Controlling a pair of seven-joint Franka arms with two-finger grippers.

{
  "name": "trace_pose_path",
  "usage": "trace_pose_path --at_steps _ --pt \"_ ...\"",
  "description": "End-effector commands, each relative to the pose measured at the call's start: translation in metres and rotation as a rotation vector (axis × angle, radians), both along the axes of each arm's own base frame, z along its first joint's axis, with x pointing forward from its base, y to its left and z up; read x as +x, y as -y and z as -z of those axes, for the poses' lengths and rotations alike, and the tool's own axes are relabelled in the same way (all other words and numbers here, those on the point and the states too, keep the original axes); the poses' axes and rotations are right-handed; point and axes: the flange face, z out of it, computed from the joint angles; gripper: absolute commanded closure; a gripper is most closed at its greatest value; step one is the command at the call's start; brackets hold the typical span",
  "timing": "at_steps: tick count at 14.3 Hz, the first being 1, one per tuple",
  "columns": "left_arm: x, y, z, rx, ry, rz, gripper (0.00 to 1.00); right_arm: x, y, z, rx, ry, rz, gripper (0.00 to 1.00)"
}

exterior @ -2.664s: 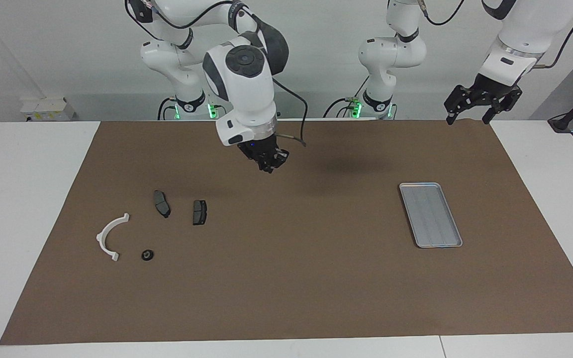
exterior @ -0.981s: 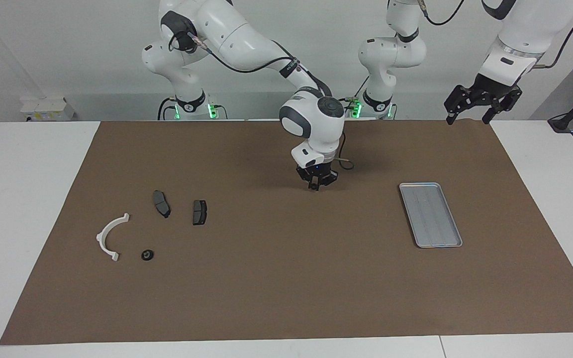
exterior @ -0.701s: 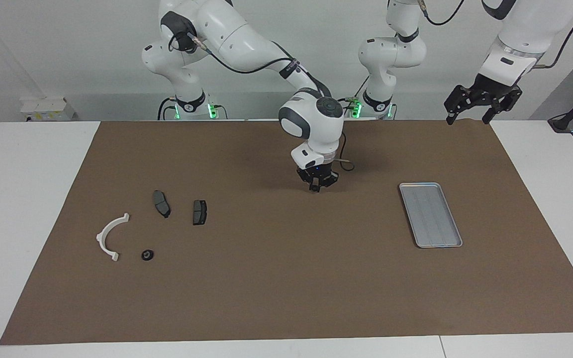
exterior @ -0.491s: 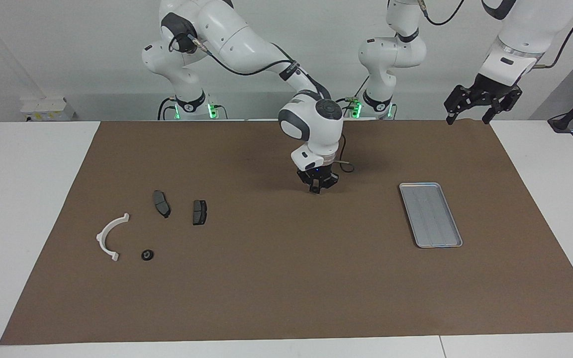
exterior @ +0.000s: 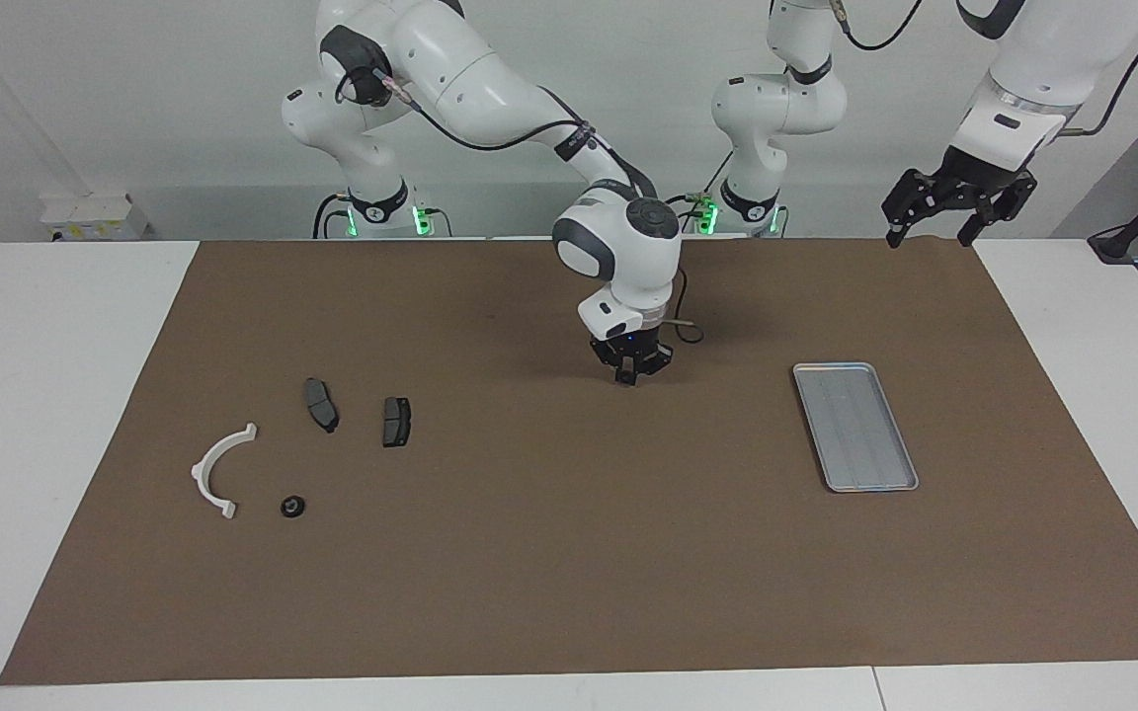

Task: Pick bearing gear from pile to tray
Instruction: 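Lower the black ring onto the table center and open the right gripper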

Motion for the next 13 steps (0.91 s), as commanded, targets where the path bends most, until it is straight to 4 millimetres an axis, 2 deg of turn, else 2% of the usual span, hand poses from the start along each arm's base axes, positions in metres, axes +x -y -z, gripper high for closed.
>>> trace_pose_path --at_steps 1,3,4,5,6,8,10,12,13 --pt "-0.009 0.0 -0.001 -0.003 0.002 0.01 0.0 0.002 0.005 0.003 -0.006 0.019 -0.004 1.0" --pt "-0.009 0.0 -0.002 -0.003 0.003 0.01 0.0 0.001 0.006 0.002 -0.027 0.002 0.0 1.0" --pt "-0.009 0.0 -0.002 -0.003 0.003 0.01 0.0 0.002 0.008 -0.002 -0.044 -0.008 0.007 0.77" --pt "-0.009 0.0 -0.001 -0.003 0.002 0.01 0.0 0.003 0.009 -0.009 -0.056 -0.015 0.013 0.13" --pt "-0.009 0.0 -0.001 -0.003 0.002 0.01 0.0 0.008 0.007 -0.02 -0.064 -0.027 0.024 0.0" --pt "-0.009 0.0 -0.001 -0.003 0.002 0.01 0.0 0.024 0.01 -0.043 -0.084 -0.039 0.054 0.0" --pt "-0.009 0.0 -0.002 -0.003 0.002 0.01 0.0 0.05 0.031 -0.067 -0.075 -0.025 0.101 0.0" --pt "-0.009 0.0 -0.001 -0.003 0.002 0.01 0.0 0.081 0.072 -0.086 -0.078 -0.021 0.127 0.0" --pt "-0.009 0.0 -0.001 -0.003 0.0 0.01 0.0 0.092 0.094 -0.107 -0.066 -0.012 0.079 0.0"
